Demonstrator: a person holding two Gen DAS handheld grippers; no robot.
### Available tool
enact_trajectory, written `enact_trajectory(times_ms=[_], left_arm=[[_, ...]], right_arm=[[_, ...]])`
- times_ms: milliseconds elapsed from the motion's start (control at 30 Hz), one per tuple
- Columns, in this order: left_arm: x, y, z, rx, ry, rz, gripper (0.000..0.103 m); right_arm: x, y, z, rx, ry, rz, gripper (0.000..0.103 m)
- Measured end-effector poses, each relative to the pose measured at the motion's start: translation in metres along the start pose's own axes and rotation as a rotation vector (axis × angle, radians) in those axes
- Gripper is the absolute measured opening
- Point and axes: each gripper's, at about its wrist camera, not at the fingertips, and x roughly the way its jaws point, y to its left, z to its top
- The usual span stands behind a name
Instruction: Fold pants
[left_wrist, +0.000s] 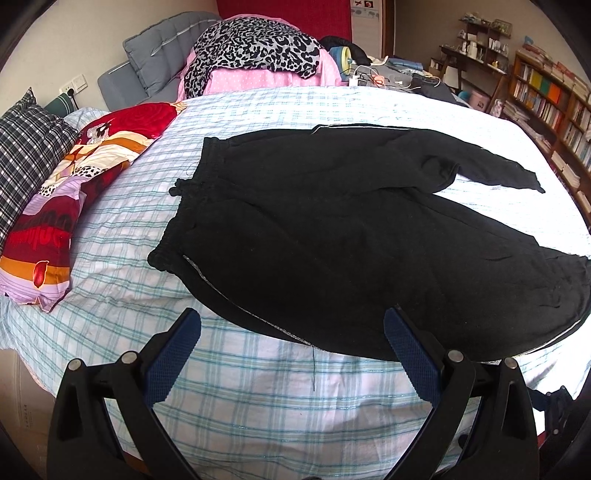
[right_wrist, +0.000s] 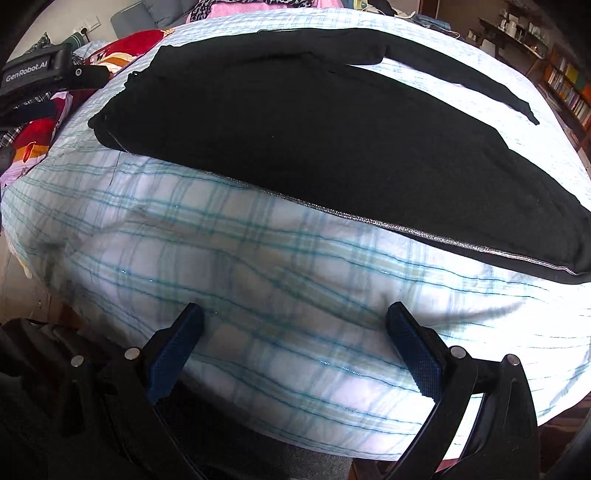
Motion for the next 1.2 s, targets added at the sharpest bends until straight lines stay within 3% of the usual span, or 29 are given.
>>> enact_trajectory(times_ms=[167, 300, 433, 533, 667, 800, 867, 1033, 1200], left_arm=[[0.019, 0.002, -0.001, 0.023, 0.019, 0.03, 0.098], [0.04, 0.005, 0.003, 0.031, 0.029, 0.047, 0.098], [0.055, 0.007, 0.011, 0.041, -0.007, 0.066, 0.098], [0.074, 0.013, 0.016, 0.027, 0.005, 0.086, 0.098], [0.105, 0.026, 0.017, -0.005, 0.077, 0.113, 0.098], [0.135, 0.036, 0.009, 0.007, 0.144, 0.173, 0.098], [0.142, 0.042, 0.007, -0.004, 0.15, 0.148, 0.098], [0.139, 0.049, 0.017, -0.004, 0.15, 0.13, 0.098], [0.142, 0.06, 0.052, -0.056, 0.126, 0.125, 0.098]], right_arm=[[-0.032, -0.019, 0.005, 0.029, -0.094, -0.021, 0.1], [-0.051, -0.051, 0.02, 0.096, -0.194, -0.148, 0.1], [-0.041, -0.092, 0.033, 0.155, -0.237, -0.263, 0.1], [-0.022, -0.119, 0.036, 0.197, -0.206, -0.305, 0.1], [0.005, -0.139, 0.023, 0.26, -0.083, -0.239, 0.1], [0.007, -0.143, 0.023, 0.222, -0.074, -0.212, 0.1], [0.003, -0.15, 0.028, 0.228, -0.06, -0.178, 0.1], [-0.021, -0.162, 0.061, 0.204, -0.145, -0.2, 0.1], [-0.022, -0.189, 0.109, 0.219, -0.19, -0.241, 0.1]])
